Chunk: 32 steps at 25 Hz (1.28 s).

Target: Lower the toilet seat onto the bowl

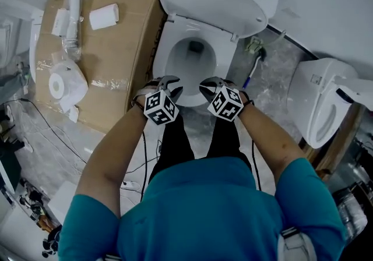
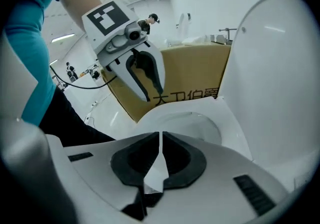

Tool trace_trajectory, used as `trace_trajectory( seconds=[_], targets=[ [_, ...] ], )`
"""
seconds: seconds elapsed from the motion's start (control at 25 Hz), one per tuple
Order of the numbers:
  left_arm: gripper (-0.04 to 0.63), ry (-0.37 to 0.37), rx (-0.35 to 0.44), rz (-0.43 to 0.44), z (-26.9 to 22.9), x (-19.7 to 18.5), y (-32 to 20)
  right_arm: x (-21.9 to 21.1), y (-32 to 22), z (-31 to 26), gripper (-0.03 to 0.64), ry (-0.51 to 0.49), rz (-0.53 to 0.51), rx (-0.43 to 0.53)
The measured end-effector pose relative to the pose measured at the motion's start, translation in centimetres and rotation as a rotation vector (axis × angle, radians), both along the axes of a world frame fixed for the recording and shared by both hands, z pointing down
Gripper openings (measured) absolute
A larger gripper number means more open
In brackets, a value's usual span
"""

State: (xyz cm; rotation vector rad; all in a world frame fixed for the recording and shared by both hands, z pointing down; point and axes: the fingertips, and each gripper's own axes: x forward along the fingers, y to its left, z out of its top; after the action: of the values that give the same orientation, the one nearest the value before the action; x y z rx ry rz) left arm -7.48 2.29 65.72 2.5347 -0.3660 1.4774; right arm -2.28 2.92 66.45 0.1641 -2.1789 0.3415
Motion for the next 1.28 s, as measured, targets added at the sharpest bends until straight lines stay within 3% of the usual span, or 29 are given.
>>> trace_trajectory(
  seconds=[0.24,0.52,0.8,1.28],
  targets=[
    [0.006,0.124,0.015,-0.146,-6.1,0.8,-1.2,0.8,-2.1,-5.4,0.002,-0.042,0.088,0.002],
    [0.003,0.299,-0.029,-0.383,-13.7,1.0,-3.4,2.4,-4.3,-11.8,0.0,-0.148,0.197,-0.056],
    [0.003,0.483,-0.032,-0.534,-21.5,1.6,-6.1,4.3,-6.9,-18.5,-0.002,-0.248,0.31,-0.088],
    [0.003,0.646,0.071,-0.611,-35.4,1.1,-9.0,7.0,-10.7,-33.0,-0.002,-0.407,0.441,-0.006]
  ],
)
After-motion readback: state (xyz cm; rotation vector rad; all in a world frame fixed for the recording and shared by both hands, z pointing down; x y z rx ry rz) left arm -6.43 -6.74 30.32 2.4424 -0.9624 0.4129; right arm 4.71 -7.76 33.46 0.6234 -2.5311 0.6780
